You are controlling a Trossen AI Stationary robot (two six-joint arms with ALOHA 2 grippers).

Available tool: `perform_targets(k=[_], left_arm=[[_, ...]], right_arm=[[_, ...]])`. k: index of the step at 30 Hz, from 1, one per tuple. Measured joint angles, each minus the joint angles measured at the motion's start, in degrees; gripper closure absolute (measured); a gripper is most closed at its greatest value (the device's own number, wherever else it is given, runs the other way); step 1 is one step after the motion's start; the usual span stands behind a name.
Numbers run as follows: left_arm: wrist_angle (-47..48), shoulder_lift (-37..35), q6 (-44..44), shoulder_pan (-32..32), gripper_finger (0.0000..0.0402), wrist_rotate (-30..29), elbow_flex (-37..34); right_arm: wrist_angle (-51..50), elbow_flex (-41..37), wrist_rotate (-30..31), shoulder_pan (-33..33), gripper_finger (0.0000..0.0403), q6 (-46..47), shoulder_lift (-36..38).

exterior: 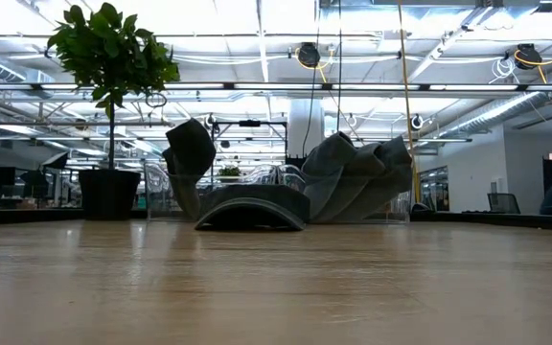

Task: Pick & Place hat
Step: Put the bottom black cap into the left transparent bin

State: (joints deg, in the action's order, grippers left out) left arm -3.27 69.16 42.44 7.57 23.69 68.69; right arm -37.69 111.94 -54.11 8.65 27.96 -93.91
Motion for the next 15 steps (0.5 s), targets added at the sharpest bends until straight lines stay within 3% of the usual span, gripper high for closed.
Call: perform_targets(k=[6, 15], left_arm=[[0.4, 5.6, 1.5, 0.0, 0.0133, 4.4, 4.3], [9.3, 12.9, -1.2, 0.0, 0.0133, 11.0, 13.9]], right_arm=[[0.0, 0.0, 0.0, 0.0, 0.0403, -0.1, 0.0], [-0.3, 0.0, -0.2, 0.0, 0.0403, -0.3, 0.0]])
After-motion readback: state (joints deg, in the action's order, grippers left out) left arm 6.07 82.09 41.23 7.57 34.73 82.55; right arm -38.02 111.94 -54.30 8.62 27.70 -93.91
